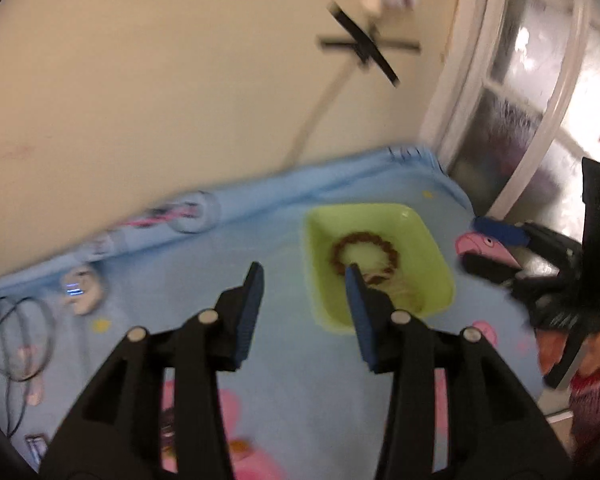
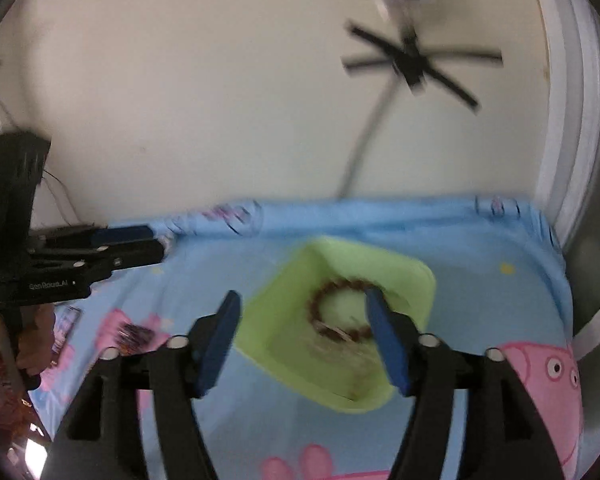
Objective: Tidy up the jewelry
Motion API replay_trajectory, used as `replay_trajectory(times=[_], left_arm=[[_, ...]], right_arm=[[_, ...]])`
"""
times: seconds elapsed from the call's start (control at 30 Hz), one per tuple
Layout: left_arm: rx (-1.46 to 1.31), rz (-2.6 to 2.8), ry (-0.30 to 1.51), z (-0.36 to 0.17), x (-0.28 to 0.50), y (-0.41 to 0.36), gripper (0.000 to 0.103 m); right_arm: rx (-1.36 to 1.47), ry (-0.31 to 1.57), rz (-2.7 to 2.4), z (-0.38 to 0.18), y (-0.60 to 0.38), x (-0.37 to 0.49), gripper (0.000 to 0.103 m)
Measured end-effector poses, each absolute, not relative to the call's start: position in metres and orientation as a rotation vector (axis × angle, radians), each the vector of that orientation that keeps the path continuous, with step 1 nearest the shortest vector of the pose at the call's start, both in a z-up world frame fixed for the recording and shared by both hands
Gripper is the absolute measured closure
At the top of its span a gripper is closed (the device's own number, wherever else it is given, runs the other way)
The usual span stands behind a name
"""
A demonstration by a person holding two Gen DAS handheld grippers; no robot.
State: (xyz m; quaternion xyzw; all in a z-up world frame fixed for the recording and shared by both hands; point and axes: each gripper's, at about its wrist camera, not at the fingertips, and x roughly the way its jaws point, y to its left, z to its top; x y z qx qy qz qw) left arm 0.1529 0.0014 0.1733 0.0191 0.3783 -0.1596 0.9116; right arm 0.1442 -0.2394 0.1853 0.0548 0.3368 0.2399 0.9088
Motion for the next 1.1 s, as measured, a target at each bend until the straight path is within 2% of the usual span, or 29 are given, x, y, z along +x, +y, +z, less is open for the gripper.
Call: replay_trajectory(times=[0.03,0.13,0.2,0.23,0.27,0.3,0.47,0.7,0.73,0.77,0.87,1.1], left_arm=[[0.035,-0.303,0.758,0.176,0.14,0.022,0.062],[0.006,-0.152,0.712,0.164,0.092,0.099,0.063],[-0.014,-0.076,0.719,0.145,0.067,0.134,0.063],[-0.023,-0.054,0.726,0.136,0.058,0.145,0.063],[-0.037,-0.033,0.74,0.122,0.047,0.158,0.064],[-0.054,-0.019,0.761,0.107,0.038,0.168,0.069],[-0.203,-0.018,0.847,0.046,0.005,0.2,0.07],[-0.26,-0.063,0.871,0.02,-0.009,0.194,0.07],[-0.258,-0.07,0.87,0.02,-0.009,0.194,0.07],[-0.255,-0.076,0.869,0.02,-0.007,0.193,0.07],[-0.24,-0.091,0.852,0.027,-0.003,0.188,0.07],[-0.164,-0.143,0.781,0.053,0.009,0.154,0.07]], right_arm=[[0.139,0.684,0.549,0.189,-0.229,0.137,0.042],[0.164,0.738,0.673,0.176,-0.198,0.128,0.042],[0.136,0.793,0.725,0.159,-0.17,0.124,0.064],[0.114,0.833,0.752,0.149,-0.153,0.124,0.083],[0.097,0.879,0.78,0.135,-0.132,0.125,0.094],[0.088,0.92,0.804,0.122,-0.112,0.126,0.096],[0.063,1.052,0.876,0.08,-0.038,0.129,0.098],[-0.073,1.121,0.876,0.054,0.02,0.131,0.098],[-0.131,1.085,0.872,0.055,0.022,0.128,0.103],[-0.186,1.075,0.873,0.055,0.025,0.126,0.103],[-0.136,1.1,0.908,0.067,0.012,0.126,0.103],[-0.057,0.948,0.944,0.144,-0.011,0.113,0.103]])
